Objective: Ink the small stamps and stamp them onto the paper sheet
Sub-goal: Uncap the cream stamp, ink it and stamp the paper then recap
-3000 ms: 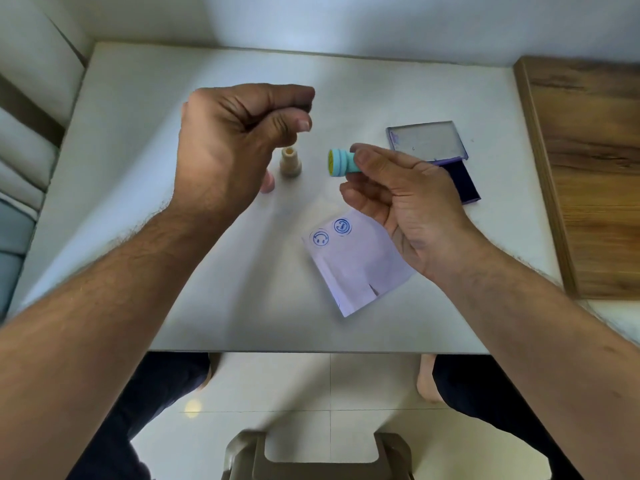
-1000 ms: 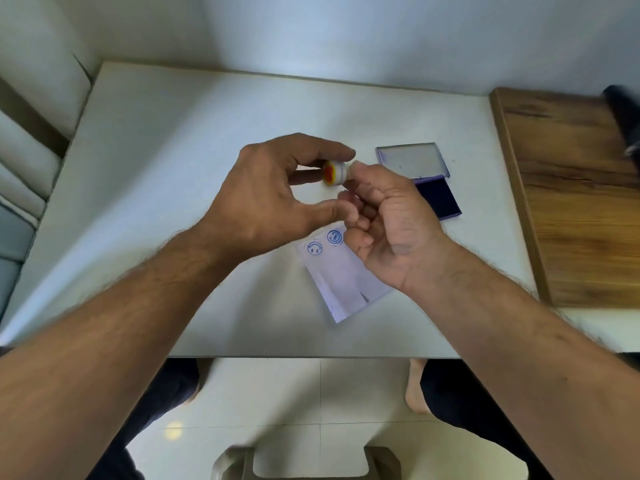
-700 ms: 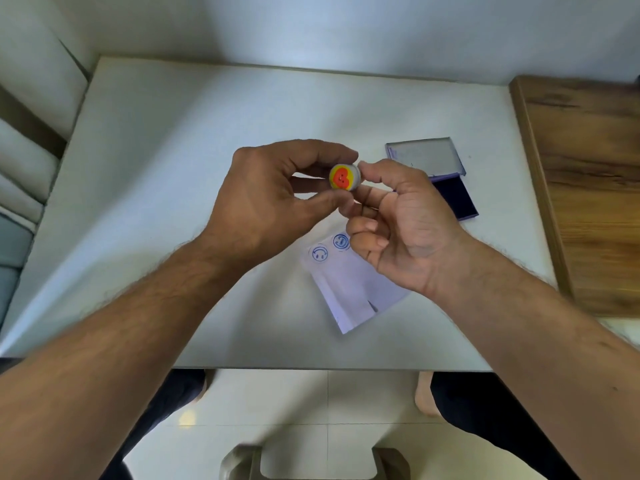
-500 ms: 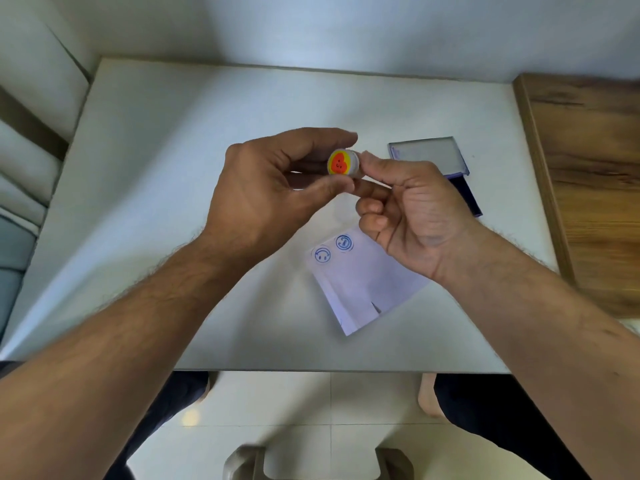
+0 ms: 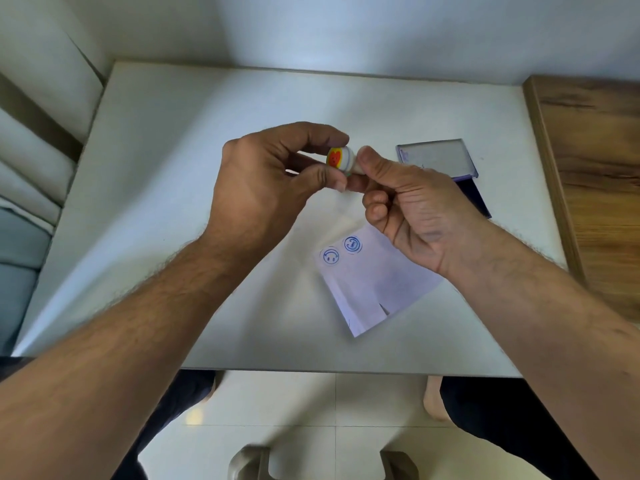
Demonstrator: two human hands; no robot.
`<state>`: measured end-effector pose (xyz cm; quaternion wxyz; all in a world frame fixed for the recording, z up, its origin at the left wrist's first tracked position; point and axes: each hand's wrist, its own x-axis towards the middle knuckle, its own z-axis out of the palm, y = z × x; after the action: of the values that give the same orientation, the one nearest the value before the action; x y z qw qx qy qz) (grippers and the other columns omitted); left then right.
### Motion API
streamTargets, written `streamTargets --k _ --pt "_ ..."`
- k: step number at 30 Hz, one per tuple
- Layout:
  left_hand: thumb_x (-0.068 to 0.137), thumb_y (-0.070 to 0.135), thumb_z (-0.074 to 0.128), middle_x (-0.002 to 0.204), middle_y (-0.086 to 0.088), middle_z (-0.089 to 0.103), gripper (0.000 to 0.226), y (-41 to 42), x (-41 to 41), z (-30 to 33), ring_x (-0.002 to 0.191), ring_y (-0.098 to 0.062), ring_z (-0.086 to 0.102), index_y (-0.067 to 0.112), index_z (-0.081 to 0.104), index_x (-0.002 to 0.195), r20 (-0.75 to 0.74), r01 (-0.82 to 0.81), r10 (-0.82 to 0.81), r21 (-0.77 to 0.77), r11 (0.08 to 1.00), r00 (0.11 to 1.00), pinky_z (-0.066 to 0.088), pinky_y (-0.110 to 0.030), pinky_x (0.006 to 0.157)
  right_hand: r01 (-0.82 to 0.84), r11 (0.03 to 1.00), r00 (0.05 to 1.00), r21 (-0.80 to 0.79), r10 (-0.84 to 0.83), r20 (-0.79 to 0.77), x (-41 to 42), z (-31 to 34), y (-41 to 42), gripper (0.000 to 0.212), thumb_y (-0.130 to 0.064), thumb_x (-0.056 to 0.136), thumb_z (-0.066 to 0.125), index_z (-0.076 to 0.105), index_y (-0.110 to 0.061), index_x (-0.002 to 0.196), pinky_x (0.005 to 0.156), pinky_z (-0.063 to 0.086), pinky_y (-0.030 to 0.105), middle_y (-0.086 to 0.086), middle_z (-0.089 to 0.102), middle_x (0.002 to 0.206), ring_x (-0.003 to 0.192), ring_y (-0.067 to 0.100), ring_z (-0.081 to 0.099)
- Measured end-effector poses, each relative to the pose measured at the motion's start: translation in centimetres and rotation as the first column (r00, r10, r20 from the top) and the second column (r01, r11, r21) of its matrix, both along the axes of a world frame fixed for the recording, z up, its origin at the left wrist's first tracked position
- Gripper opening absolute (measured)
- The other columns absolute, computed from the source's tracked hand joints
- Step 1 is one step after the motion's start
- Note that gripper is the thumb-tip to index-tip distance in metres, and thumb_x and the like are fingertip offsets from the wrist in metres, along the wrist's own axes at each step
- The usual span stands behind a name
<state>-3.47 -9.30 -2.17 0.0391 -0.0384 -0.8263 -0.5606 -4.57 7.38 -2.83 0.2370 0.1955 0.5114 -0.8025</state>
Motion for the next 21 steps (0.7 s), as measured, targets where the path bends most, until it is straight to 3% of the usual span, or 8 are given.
streamTargets --k 2,6,10,12,16,21 --pt "0.072 0.015 0.083 0.088 0.007 0.075 0.029 0.1 0.0 0.0 0.07 -0.002 0.069 0.023 0.075 0.099 0.014 -0.013 0.013 0.016 1.0 1.0 0.044 -0.008 0.056 0.007 1.0 1.0 0.011 -0.007 -0.01 -0.1 0.2 0.2 0.029 -0.018 0.087 0.069 0.069 0.006 0.105 0.042 0.042 0.013 0.017 0.066 0.09 0.044 0.004 0.041" --pt "0.07 0.007 0.084 0.078 0.011 0.074 0.031 0.4 0.1 0.1 0.067 0.0 0.07 0.019 0.075 0.097 0.081 -0.034 0.025 0.106 0.994 0.996 0.046 -0.007 0.057 0.015 0.999 0.999 0.044 -0.014 -0.034 -0.1 0.5 0.5 0.02 -0.014 0.086 0.069 0.07 0.004 0.095 0.043 0.042 0.012 0.011 0.065 0.074 0.044 0.004 0.042" --pt "0.07 -0.002 0.082 0.068 0.015 0.073 0.032 0.7 0.2 0.3 0.063 0.001 0.07 0.013 0.074 0.098 0.127 -0.04 0.016 0.185 0.982 0.992 0.046 -0.006 0.056 0.033 0.998 0.998 0.055 -0.031 -0.048 0.2 0.8 0.6 0.017 -0.009 0.087 0.068 0.069 0.004 0.097 0.045 0.044 0.012 0.013 0.067 0.073 0.043 0.004 0.042" --pt "0.07 -0.003 0.082 0.07 0.012 0.073 0.033 0.7 0.2 0.5 0.062 0.0 0.07 0.01 0.074 0.098 0.15 -0.043 0.012 0.204 0.978 0.989 0.047 -0.007 0.055 0.047 0.996 0.997 0.079 -0.041 -0.07 0.5 1.0 0.7 0.012 -0.008 0.086 0.069 0.07 0.002 0.093 0.046 0.045 0.013 0.012 0.067 0.07 0.044 0.005 0.042" --pt "0.075 0.001 0.079 0.076 -0.003 0.075 0.026 0.7 0.2 0.5 0.067 -0.014 0.072 0.003 0.074 0.1 0.23 -0.067 0.004 0.27 0.96 0.973 0.057 -0.022 0.065 0.054 0.98 0.987 0.193 -0.023 -0.159 1.0 1.4 0.7 0.016 -0.006 0.083 0.071 0.072 -0.002 0.099 0.049 0.049 0.017 0.015 0.068 0.076 0.047 0.008 0.045" --pt "0.079 0.009 0.078 0.081 -0.012 0.075 0.024 0.5 0.4 0.2 0.071 -0.017 0.072 0.0 0.072 0.1 0.366 -0.102 -0.021 0.313 0.944 0.93 0.059 -0.026 0.07 0.114 0.918 0.969 0.381 -0.017 -0.247 1.4 1.6 0.5 0.016 -0.007 0.081 0.075 0.073 -0.006 0.098 0.052 0.053 0.023 0.021 0.065 0.081 0.047 0.012 0.047"
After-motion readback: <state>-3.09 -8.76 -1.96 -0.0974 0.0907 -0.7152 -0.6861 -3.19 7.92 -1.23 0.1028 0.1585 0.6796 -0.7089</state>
